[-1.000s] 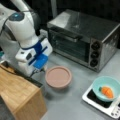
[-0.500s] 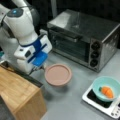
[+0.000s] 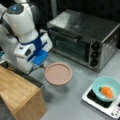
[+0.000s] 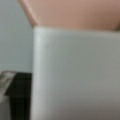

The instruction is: Pick up the pan. Place the pan on the table. Pick up the bowl. Place the bowl on the stove.

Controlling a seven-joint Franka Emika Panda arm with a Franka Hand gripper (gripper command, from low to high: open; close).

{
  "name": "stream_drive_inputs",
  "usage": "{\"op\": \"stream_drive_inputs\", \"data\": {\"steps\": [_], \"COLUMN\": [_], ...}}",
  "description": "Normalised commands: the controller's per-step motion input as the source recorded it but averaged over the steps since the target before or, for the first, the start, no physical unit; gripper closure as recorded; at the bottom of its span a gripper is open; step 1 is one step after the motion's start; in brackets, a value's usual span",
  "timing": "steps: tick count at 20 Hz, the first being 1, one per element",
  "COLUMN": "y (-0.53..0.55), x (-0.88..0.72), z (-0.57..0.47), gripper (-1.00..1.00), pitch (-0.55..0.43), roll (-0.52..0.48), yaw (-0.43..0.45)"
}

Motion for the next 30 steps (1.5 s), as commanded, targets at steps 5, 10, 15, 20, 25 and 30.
{"op": "stream_drive_inputs", "data": {"steps": [5, 10, 15, 20, 25, 30], "y": [-0.04, -0.05, -0.02, 0.01, 0.04, 0.02], "x": [0.27, 0.32, 0.36, 0.35, 0.39, 0.38], "z": [0.26, 0.31, 0.36, 0.29, 0.32, 0.32], "gripper": [1.0, 1.0, 1.0, 1.0, 1.0, 1.0], "pitch": [0.19, 0.223, 0.257, 0.277, 0.291, 0.292], "roll": [0.016, -0.007, -0.015, -0.016, -0.019, -0.013], "yaw": [-0.089, -0.071, -0.068, -0.062, -0.061, -0.03]}}
